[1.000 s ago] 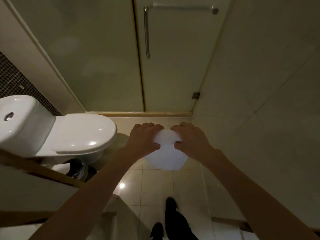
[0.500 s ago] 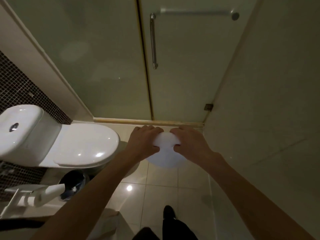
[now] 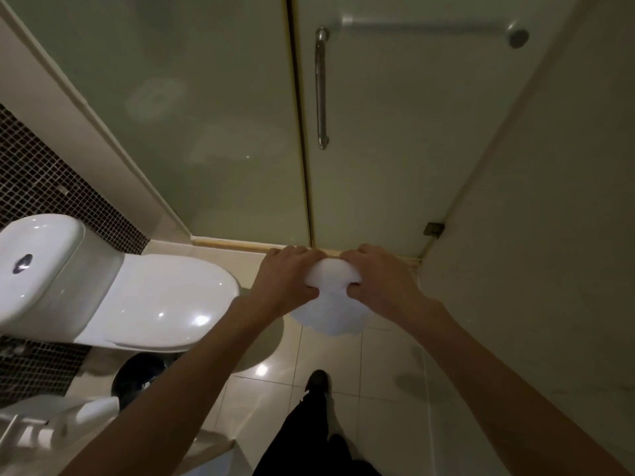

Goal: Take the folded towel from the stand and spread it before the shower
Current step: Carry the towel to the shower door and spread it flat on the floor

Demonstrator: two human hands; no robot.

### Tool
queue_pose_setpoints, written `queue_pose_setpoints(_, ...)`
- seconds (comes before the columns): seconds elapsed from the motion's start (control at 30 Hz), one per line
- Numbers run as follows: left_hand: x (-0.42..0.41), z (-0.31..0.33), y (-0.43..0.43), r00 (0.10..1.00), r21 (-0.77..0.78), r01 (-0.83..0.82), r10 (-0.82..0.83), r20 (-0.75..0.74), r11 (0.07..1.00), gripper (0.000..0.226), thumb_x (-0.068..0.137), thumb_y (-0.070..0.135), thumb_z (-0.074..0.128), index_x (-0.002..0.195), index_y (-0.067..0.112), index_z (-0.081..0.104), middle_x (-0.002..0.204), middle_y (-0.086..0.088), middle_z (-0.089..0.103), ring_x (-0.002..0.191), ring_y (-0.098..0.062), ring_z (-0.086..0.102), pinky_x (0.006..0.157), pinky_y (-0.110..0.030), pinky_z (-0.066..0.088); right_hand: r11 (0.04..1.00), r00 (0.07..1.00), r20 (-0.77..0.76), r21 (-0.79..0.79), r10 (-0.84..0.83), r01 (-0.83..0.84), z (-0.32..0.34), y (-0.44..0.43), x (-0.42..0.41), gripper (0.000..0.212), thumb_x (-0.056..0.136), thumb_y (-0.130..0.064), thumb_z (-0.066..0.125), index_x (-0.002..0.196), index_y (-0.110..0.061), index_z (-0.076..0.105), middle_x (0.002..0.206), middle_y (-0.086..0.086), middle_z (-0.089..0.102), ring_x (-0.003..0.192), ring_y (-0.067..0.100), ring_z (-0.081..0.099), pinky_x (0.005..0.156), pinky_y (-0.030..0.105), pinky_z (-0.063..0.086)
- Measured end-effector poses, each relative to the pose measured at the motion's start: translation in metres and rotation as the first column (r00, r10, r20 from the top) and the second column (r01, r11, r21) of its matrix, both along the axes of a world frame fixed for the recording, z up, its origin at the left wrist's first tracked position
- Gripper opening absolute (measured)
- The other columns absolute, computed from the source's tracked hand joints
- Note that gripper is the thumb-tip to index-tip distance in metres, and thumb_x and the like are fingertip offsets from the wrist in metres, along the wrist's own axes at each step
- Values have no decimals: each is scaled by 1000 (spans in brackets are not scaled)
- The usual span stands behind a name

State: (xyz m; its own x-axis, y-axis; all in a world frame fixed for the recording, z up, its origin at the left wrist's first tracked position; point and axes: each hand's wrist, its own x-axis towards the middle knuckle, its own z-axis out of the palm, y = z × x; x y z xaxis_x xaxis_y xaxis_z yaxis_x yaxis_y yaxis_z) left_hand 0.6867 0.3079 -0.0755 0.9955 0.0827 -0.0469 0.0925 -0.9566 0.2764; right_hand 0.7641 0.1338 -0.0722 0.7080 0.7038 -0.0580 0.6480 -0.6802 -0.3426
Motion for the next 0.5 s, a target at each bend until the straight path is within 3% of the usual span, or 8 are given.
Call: queue_pose_setpoints(0.5,116,-19,76,998,-29,66,-66,-13,997,55,65,27,66,119,29,58,106,3,65,98,-23,56,81,-33,32,997,997,-30,-53,-66,64,-5,72,103,43,75,-24,62,118,-23,58,103,5,58,93,26,52,68,30,33)
